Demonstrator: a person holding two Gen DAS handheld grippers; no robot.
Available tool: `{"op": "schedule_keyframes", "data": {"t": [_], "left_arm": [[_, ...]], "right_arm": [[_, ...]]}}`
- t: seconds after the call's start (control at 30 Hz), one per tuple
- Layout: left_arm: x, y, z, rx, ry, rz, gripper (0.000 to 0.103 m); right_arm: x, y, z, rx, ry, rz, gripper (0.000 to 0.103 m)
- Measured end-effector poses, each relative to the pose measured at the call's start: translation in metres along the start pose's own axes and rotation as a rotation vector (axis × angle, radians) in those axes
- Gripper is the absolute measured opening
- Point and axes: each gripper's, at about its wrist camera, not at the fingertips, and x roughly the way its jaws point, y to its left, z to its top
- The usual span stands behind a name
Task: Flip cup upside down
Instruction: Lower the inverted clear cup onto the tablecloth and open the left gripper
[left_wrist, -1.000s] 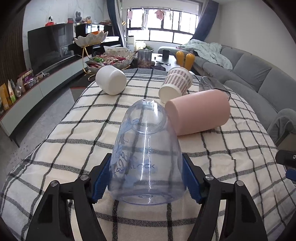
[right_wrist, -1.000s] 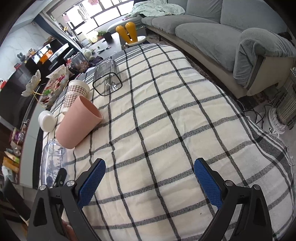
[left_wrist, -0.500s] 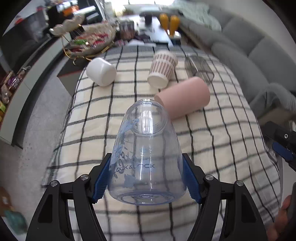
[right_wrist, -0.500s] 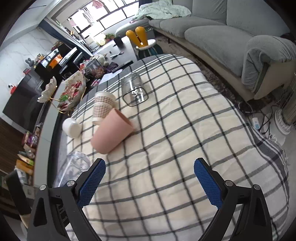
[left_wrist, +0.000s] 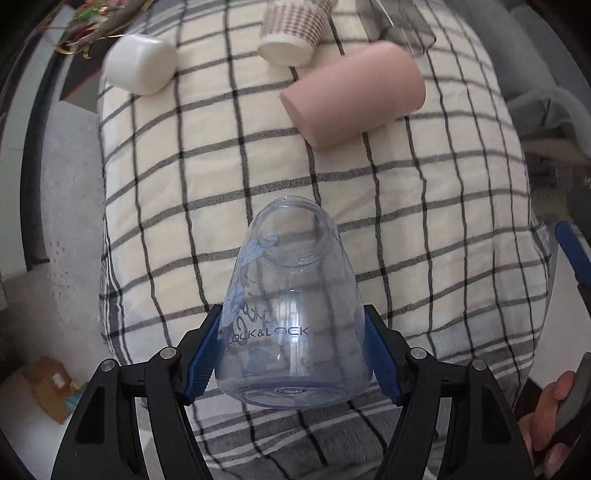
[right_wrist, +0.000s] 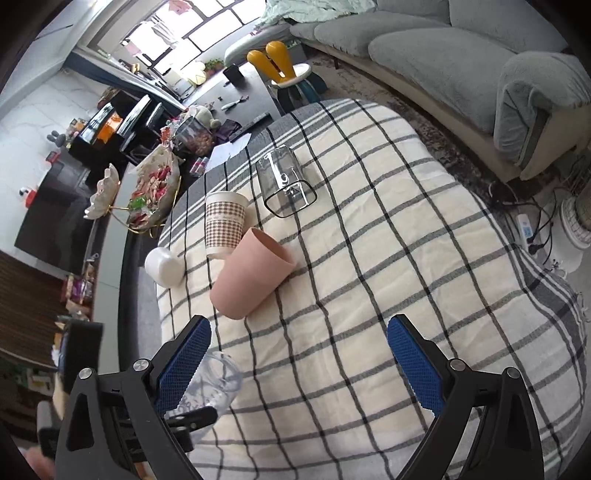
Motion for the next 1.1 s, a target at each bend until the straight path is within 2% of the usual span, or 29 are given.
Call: {"op": "schedule_keyframes", "data": {"t": [0.13, 0.3, 0.43, 0.63, 0.7, 0.87, 0.97, 1.1], "left_arm": [[0.007, -0.008, 0.019, 0.034, 0.129, -0.001, 0.071], [0.014, -0.008, 0.042, 0.06, 0.227, 0.084, 0.071], [0.026, -0.008, 0.051, 0.076, 0.299, 0.095, 0.072], [0.024, -0.011, 0.069, 0.104, 0.286, 0.138, 0.073], [0.021, -0.011, 0.07, 0.107, 0.279, 0.146, 0.078], [0.009, -0.007, 0.064, 0.102, 0.25, 0.14, 0.081], [-0.005, -0.008, 0.054, 0.097, 0.192, 0.138, 0.081], [-0.03, -0.008, 0.036, 0.085, 0.052, 0.122, 0.081]], "right_arm": [[0.01, 0.001, 0.012, 0.026, 0.029, 0.016, 0.097], [0.021, 0.002, 0.026, 0.053, 0.039, 0.028, 0.097], [0.036, -0.002, 0.034, 0.079, 0.069, 0.031, 0.097], [0.055, -0.009, 0.043, 0.114, 0.107, 0.038, 0.097], [0.056, -0.01, 0.044, 0.116, 0.105, 0.039, 0.097], [0.052, -0.008, 0.047, 0.11, 0.094, 0.045, 0.097], [0.042, -0.003, 0.046, 0.096, 0.079, 0.052, 0.097], [0.021, 0.006, 0.042, 0.046, 0.03, 0.047, 0.097]]}}
